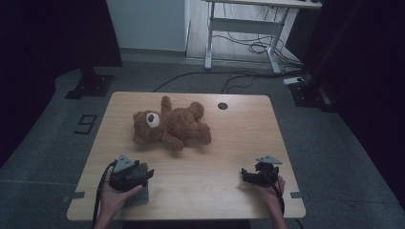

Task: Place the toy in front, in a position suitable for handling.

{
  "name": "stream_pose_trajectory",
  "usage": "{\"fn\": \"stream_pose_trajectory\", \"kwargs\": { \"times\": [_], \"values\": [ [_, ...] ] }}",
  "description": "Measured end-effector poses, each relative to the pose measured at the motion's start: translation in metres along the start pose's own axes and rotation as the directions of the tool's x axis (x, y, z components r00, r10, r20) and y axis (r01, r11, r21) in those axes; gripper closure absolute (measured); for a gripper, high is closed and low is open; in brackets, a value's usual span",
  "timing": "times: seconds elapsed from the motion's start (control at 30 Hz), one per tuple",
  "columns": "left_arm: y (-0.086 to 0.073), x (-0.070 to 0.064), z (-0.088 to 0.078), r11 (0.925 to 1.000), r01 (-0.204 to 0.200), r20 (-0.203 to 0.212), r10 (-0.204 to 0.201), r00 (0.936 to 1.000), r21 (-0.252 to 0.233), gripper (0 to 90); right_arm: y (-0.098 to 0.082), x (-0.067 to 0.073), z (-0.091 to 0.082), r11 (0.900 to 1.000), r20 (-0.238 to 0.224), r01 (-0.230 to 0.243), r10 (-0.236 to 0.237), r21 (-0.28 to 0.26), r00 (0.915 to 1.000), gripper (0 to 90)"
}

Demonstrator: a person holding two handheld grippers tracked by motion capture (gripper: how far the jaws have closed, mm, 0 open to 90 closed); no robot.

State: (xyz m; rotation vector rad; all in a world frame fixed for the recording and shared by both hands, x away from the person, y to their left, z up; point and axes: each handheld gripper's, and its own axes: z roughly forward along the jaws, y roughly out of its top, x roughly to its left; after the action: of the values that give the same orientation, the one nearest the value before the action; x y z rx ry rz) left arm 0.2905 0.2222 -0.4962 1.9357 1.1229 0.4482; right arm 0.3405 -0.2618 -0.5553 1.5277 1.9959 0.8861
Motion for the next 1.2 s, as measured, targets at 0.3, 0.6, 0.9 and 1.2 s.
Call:
{"fn": "stream_pose_trajectory", "kwargs": {
  "times": [0.3, 0.6, 0.9, 1.2],
  "values": [
    [0.001, 0.002, -0.003, 0.9999, 0.008, -0.006, -0.008, 1.0, -0.011, 25.1, 0.003, -0.001, -0.007, 0.998, -0.05, -0.028, 0.025, -0.054, 0.9984, 13.8],
    [0.006, 0.011, -0.004, 0.9997, 0.022, -0.032, -0.022, 0.9992, -0.01, 24.7, 0.012, 0.004, -0.006, 0.997, -0.082, -0.01, 0.005, -0.07, 0.9966, 15.0],
    [0.021, 0.023, -0.001, 0.9993, 0.034, -0.066, -0.035, 0.9972, -0.014, 25.0, 0.032, 0.015, 0.002, 0.994, -0.127, 0.021, -0.035, -0.111, 0.9913, 18.1],
    [0.028, 0.056, 0.02, 0.9971, 0.075, -0.114, -0.073, 0.9908, 0.014, 25.2, 0.058, 0.043, 0.012, 0.988, -0.208, 0.062, -0.091, -0.141, 0.9739, 19.5]
  ]
}}
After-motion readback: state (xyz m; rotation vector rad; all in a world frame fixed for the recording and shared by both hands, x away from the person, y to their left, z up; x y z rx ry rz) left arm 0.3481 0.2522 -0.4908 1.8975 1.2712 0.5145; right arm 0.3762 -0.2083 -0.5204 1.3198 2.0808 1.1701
